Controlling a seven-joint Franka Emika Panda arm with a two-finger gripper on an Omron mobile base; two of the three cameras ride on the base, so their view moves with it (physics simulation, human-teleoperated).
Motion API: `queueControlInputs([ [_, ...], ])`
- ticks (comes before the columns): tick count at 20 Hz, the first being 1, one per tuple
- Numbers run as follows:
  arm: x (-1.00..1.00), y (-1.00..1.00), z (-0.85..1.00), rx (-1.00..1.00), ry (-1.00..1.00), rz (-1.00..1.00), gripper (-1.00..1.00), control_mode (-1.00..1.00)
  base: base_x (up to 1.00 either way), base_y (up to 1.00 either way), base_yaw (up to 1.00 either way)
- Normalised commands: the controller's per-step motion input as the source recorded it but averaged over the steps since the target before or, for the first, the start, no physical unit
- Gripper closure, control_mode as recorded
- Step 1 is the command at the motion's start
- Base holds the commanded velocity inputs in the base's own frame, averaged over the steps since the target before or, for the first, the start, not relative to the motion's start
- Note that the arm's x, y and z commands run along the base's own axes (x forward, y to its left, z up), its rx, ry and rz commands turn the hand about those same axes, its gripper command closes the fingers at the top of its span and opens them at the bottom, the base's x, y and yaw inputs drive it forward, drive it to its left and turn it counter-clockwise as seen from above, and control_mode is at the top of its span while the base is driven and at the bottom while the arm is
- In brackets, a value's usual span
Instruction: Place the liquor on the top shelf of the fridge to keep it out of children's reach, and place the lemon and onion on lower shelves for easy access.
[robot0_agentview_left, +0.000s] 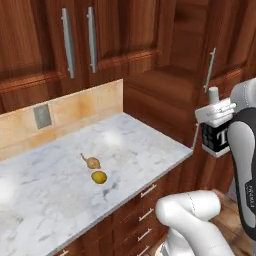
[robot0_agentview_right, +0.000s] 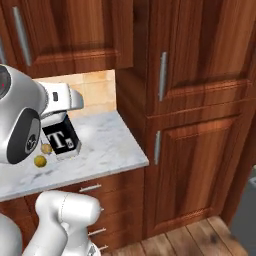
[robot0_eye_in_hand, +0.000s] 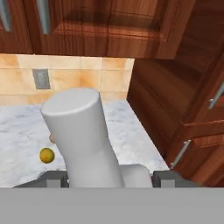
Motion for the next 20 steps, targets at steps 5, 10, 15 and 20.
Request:
queueControlInputs([
  [5,0.0,0.0,0.0,0.0,0.0,0.0,1.0,1.0,0.0,-0.2,-0.75],
  [10,0.0,0.0,0.0,0.0,0.0,0.0,1.0,1.0,0.16,-0.18,-0.66],
  [15,0.0,0.0,0.0,0.0,0.0,0.0,1.0,1.0,0.35,-0.14,-0.57],
  [20,0.0,0.0,0.0,0.0,0.0,0.0,1.0,1.0,0.43,-0.05,-0.53],
])
